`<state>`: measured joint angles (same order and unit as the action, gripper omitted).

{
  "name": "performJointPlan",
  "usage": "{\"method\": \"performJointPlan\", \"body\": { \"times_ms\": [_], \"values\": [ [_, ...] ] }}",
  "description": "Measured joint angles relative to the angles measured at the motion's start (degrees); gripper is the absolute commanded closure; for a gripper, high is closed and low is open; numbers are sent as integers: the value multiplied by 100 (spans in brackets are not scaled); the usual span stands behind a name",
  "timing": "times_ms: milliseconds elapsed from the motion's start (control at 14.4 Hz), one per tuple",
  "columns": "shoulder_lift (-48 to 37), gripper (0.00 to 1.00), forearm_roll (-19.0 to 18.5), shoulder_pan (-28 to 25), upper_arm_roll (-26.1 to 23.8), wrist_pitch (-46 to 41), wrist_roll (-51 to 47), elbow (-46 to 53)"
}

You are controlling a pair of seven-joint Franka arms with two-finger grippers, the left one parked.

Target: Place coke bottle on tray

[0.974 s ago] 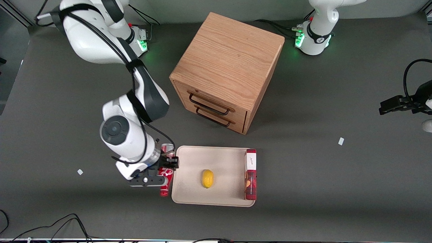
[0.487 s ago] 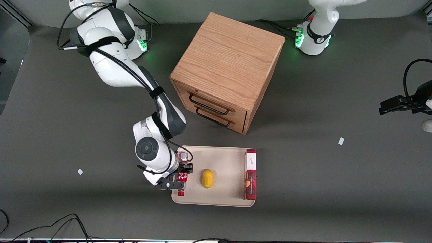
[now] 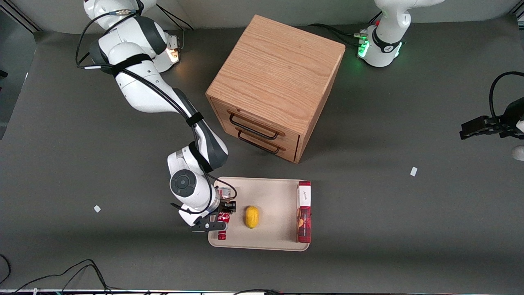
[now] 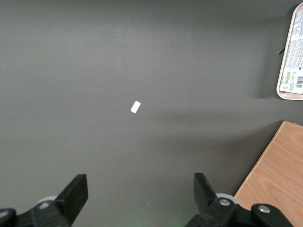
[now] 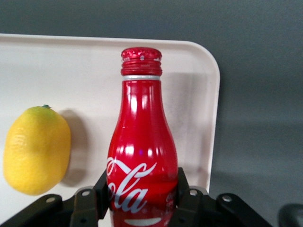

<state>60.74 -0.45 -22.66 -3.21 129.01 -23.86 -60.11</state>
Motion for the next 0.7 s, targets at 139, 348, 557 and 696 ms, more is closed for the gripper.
{"method": "performJointPlan", "body": {
  "times_ms": [139,348,557,696],
  "values": [
    [49,26,-2,4,1,65,0,-2],
    [57,0,-5,6,1,146,0,3],
    [57,0,-19,9,2,175,0,3],
    [57,0,-33,10,12,186,0,3]
  ]
}}
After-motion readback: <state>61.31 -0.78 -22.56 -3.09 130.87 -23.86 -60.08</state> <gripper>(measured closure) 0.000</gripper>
